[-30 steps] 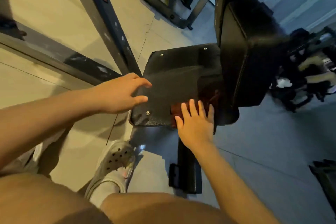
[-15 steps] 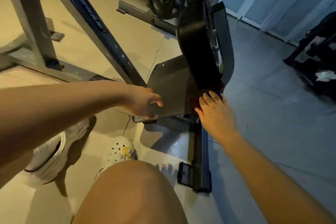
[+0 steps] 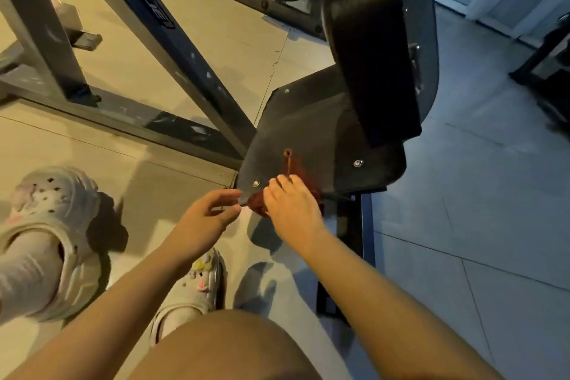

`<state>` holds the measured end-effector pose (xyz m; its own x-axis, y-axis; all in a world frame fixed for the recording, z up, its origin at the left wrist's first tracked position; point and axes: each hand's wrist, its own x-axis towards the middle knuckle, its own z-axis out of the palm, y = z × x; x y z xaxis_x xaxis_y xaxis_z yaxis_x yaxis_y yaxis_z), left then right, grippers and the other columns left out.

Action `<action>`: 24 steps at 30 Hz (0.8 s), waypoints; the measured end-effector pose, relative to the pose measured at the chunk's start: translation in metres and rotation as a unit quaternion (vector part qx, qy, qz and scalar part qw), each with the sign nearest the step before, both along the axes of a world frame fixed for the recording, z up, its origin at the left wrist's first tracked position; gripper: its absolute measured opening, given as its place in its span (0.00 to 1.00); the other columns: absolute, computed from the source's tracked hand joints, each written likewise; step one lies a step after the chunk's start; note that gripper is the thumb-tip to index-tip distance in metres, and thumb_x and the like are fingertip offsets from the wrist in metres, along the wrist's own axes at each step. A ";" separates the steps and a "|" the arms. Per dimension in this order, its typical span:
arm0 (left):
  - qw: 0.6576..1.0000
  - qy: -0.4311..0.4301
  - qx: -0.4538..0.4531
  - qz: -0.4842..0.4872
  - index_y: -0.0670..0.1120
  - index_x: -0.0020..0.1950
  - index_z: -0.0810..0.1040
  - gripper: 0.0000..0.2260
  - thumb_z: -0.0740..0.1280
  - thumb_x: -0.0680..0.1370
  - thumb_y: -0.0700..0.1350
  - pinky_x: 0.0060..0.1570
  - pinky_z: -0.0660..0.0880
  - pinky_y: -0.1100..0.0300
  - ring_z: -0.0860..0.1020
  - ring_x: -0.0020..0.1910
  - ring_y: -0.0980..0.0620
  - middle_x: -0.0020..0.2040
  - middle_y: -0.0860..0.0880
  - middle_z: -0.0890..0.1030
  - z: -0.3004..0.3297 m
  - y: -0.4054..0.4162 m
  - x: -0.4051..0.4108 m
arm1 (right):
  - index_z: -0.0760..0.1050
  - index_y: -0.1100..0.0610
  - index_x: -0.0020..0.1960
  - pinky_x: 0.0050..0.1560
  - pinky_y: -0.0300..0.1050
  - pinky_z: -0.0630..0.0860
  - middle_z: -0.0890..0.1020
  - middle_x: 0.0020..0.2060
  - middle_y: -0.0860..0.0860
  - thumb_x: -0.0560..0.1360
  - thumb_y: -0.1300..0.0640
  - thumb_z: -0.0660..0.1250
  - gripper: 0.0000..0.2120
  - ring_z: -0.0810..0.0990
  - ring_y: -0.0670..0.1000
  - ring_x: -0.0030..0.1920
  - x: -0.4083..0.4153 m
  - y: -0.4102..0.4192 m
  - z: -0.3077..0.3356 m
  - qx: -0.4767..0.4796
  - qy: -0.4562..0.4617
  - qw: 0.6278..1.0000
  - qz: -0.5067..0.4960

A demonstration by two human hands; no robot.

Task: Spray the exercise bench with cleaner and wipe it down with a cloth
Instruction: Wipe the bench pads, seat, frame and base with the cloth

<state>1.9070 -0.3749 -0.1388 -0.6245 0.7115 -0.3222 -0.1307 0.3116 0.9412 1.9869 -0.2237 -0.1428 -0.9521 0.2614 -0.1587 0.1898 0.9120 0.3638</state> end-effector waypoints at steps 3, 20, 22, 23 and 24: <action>0.999 0.041 0.006 -0.009 0.58 0.53 0.73 0.16 0.61 0.80 0.35 0.52 0.69 0.65 0.73 0.52 0.63 0.51 0.61 0.75 0.009 -0.019 -0.023 | 0.76 0.56 0.62 0.60 0.47 0.66 0.80 0.58 0.54 0.82 0.55 0.58 0.12 0.75 0.56 0.60 -0.022 -0.022 -0.006 -0.204 0.042 0.977 -0.052; 0.965 0.225 0.104 -0.079 0.57 0.58 0.78 0.17 0.71 0.74 0.39 0.43 0.79 0.64 0.80 0.51 0.48 0.57 0.50 0.76 0.226 -0.076 -0.169 | 0.76 0.48 0.57 0.55 0.51 0.80 0.84 0.52 0.54 0.82 0.53 0.60 0.08 0.83 0.53 0.52 -0.130 -0.091 0.198 -0.762 0.312 0.553 -0.126; 0.965 0.224 0.130 -0.048 0.57 0.53 0.78 0.15 0.71 0.74 0.38 0.46 0.80 0.61 0.80 0.52 0.48 0.54 0.47 0.78 0.240 -0.083 -0.179 | 0.74 0.47 0.59 0.54 0.48 0.80 0.84 0.52 0.53 0.82 0.54 0.59 0.08 0.83 0.51 0.52 -0.142 -0.098 0.210 -0.750 0.328 0.566 -0.100; 0.963 0.231 0.139 -0.029 0.57 0.51 0.78 0.15 0.71 0.74 0.37 0.44 0.80 0.62 0.80 0.51 0.49 0.52 0.47 0.79 0.244 -0.082 -0.182 | 0.73 0.47 0.58 0.54 0.47 0.79 0.83 0.52 0.52 0.82 0.53 0.58 0.08 0.83 0.51 0.52 -0.145 -0.102 0.214 -0.735 0.338 0.580 -0.094; 0.959 0.248 0.139 -0.018 0.57 0.49 0.78 0.14 0.71 0.74 0.37 0.41 0.79 0.64 0.80 0.50 0.51 0.51 0.48 0.79 0.248 -0.079 -0.182 | 0.72 0.47 0.58 0.55 0.45 0.77 0.82 0.52 0.51 0.83 0.51 0.57 0.07 0.82 0.50 0.53 -0.147 -0.105 0.217 -0.719 0.349 0.594 -0.093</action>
